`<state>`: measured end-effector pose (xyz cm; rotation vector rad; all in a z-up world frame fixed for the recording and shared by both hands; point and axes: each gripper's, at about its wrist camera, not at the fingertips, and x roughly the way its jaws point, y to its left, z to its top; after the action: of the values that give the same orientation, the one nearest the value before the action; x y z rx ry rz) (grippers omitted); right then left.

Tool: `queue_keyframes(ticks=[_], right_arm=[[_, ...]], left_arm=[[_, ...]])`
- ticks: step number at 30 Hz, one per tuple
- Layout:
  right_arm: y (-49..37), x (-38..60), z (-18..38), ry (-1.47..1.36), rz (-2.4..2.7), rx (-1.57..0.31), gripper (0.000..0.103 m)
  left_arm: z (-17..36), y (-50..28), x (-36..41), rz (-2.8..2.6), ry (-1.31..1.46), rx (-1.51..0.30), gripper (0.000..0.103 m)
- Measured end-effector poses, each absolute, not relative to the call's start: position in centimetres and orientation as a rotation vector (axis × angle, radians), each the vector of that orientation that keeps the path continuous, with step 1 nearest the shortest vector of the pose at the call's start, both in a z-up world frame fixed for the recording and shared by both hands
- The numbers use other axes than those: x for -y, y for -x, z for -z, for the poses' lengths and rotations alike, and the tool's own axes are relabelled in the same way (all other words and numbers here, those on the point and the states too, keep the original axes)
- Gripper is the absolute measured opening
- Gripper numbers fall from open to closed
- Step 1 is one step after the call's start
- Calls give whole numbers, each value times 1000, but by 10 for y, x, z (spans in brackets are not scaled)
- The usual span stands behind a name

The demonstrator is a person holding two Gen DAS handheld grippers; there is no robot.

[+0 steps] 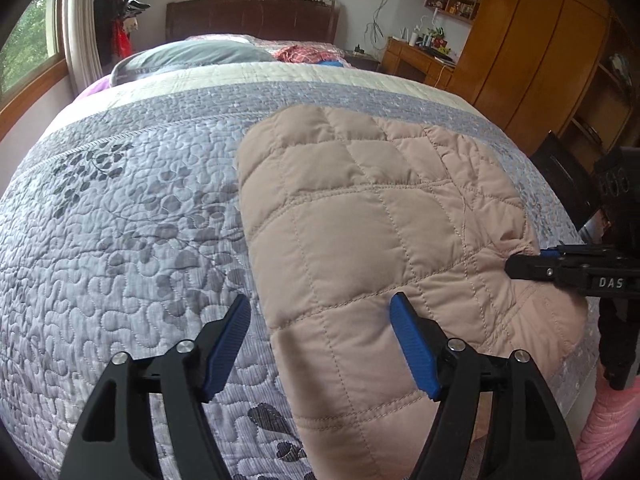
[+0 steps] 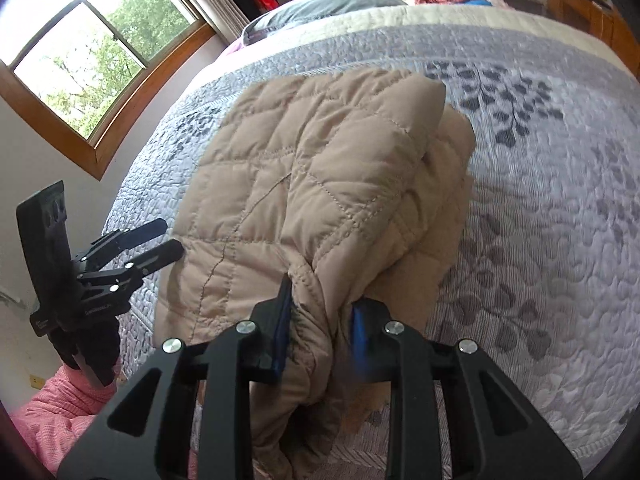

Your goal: Fold large clothes

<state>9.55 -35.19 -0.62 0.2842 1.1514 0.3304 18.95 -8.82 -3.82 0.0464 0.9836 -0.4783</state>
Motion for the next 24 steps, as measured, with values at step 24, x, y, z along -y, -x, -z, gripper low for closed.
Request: queue_keyframes(ticks=[24], right_arm=[[-92,355,-43,-151,-185,-942,52]], left_arm=[[4,-199,97,541,-50,-879,70]])
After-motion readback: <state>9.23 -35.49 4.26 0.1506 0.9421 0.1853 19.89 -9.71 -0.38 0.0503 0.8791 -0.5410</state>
